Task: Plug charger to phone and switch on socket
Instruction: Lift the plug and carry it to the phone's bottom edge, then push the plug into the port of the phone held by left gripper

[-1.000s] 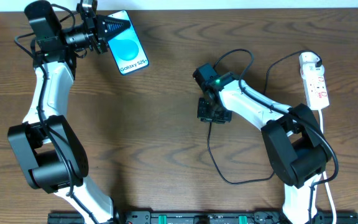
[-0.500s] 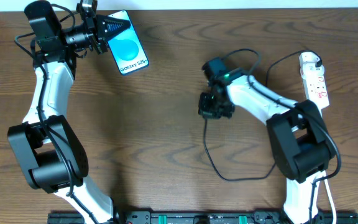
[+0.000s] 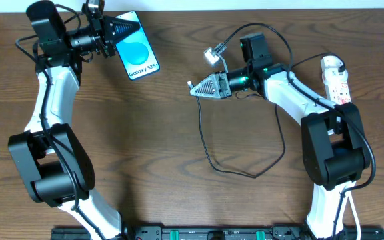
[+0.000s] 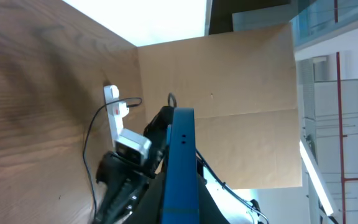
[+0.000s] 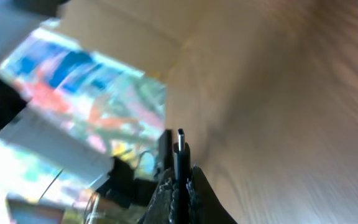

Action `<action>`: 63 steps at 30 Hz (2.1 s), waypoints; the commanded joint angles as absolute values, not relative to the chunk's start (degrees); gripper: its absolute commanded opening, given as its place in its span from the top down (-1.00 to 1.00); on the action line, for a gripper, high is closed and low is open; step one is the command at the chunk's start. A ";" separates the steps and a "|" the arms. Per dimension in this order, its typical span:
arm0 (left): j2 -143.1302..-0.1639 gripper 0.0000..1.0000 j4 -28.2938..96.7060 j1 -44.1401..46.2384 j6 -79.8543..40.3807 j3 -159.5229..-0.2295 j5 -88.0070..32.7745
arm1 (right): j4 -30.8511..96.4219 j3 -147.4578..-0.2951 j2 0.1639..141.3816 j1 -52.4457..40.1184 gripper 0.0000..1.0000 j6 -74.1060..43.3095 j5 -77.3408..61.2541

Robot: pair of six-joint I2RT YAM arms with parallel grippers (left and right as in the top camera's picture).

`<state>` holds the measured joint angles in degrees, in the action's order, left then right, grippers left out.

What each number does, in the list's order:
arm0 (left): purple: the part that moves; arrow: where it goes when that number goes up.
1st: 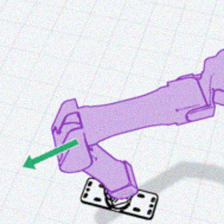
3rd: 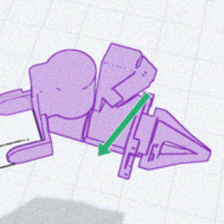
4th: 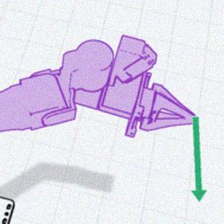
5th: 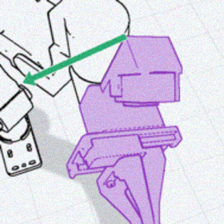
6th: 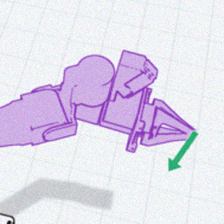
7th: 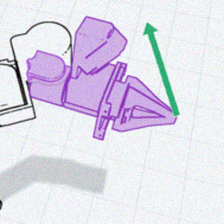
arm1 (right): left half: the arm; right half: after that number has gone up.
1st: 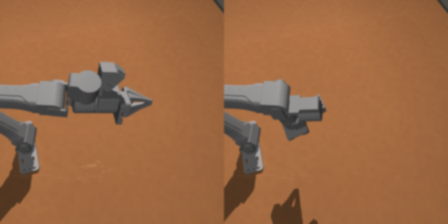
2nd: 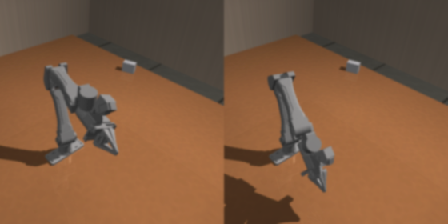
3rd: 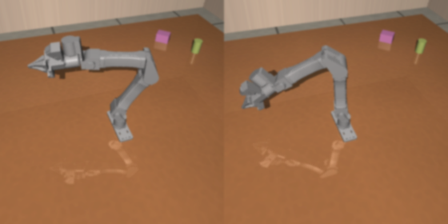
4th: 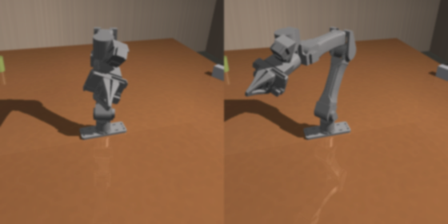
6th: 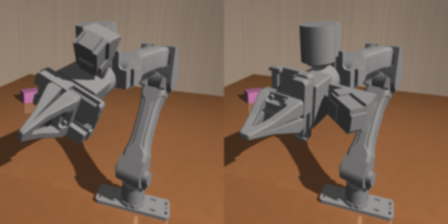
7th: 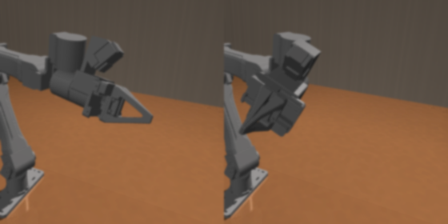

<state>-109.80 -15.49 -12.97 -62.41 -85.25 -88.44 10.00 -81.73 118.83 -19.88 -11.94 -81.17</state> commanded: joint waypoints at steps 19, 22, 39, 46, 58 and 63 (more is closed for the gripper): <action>-108.55 0.86 -22.46 -7.66 -57.25 -85.71 -77.87 | -28.05 -82.61 119.35 -25.21 0.98 -43.75 -87.59; -108.55 0.85 -22.68 -7.66 -57.23 -85.71 -76.86 | -28.95 -82.61 119.35 -25.61 0.98 -44.62 -86.72; -108.55 0.86 -24.75 -7.27 -57.25 -85.71 -77.82 | -31.31 -82.61 119.35 -25.54 0.98 -46.65 -84.01; -108.55 0.86 -24.75 -5.89 -57.21 -85.71 -78.04 | -31.59 -82.61 119.35 -25.54 0.98 -46.68 -82.98; -108.55 0.85 -24.75 -5.80 -57.19 -85.71 -80.58 | -32.40 -82.61 119.35 -24.99 0.98 -46.70 -81.80; -108.55 0.85 -24.77 -5.74 -57.19 -85.71 -80.95 | -32.40 -82.61 119.35 -24.99 0.98 -46.68 -81.76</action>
